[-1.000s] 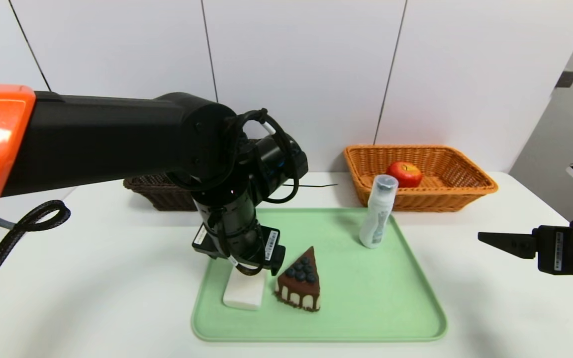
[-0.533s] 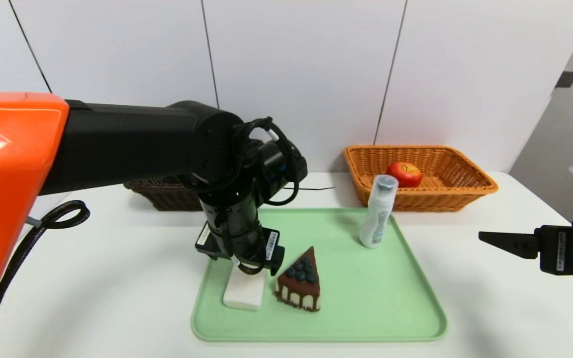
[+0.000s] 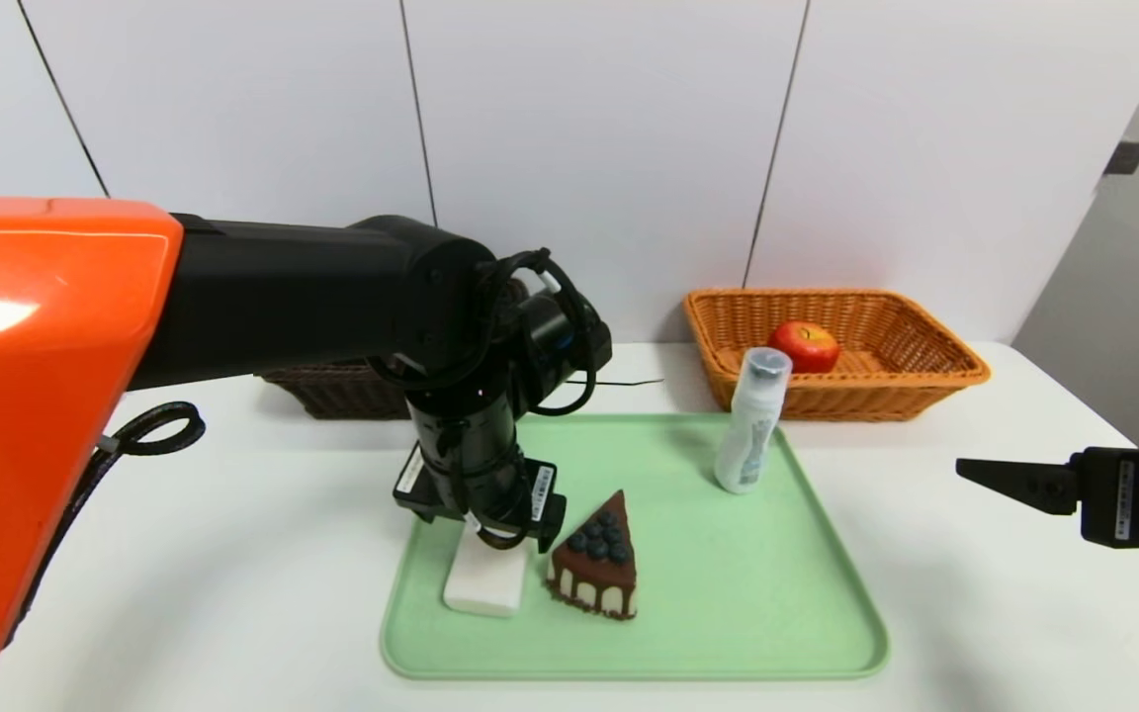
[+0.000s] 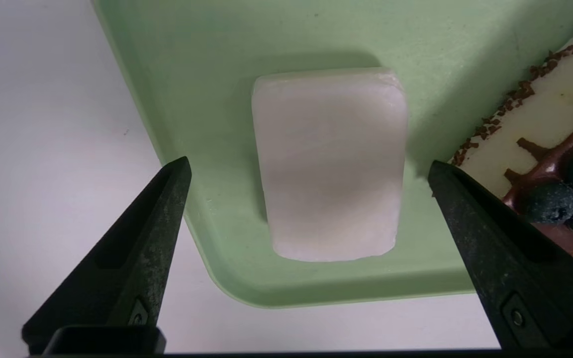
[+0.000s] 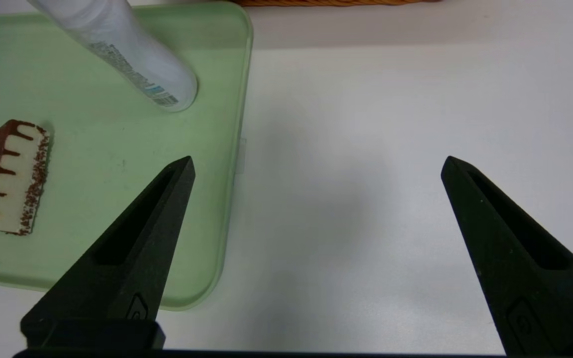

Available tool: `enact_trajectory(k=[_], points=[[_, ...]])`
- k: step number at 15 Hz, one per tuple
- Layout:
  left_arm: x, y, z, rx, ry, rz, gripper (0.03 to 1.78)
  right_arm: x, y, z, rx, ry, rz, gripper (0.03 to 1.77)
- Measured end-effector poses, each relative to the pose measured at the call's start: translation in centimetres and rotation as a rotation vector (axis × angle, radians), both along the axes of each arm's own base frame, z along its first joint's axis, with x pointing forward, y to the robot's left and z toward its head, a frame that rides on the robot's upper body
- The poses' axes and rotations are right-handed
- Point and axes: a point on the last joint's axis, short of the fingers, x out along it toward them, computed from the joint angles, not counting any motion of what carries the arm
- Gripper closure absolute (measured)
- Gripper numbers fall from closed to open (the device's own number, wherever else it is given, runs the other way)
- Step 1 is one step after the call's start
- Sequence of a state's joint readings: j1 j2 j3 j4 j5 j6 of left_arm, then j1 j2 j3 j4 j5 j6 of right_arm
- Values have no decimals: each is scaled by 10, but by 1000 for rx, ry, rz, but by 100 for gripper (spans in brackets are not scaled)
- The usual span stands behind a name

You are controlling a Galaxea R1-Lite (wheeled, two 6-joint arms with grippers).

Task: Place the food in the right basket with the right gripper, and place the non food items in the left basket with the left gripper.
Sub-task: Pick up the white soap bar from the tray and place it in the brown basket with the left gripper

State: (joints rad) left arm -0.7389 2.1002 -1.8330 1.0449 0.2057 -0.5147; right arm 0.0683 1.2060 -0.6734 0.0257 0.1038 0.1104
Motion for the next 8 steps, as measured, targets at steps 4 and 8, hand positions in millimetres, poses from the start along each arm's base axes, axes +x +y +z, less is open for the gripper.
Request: enact_trajectory(k=[4, 8], points=[[2, -1, -5, 8, 9, 1, 12, -1, 0, 0, 1, -2, 0, 9], [6, 0, -9, 12, 18, 9, 12, -2, 0, -1, 0, 0, 0, 9]])
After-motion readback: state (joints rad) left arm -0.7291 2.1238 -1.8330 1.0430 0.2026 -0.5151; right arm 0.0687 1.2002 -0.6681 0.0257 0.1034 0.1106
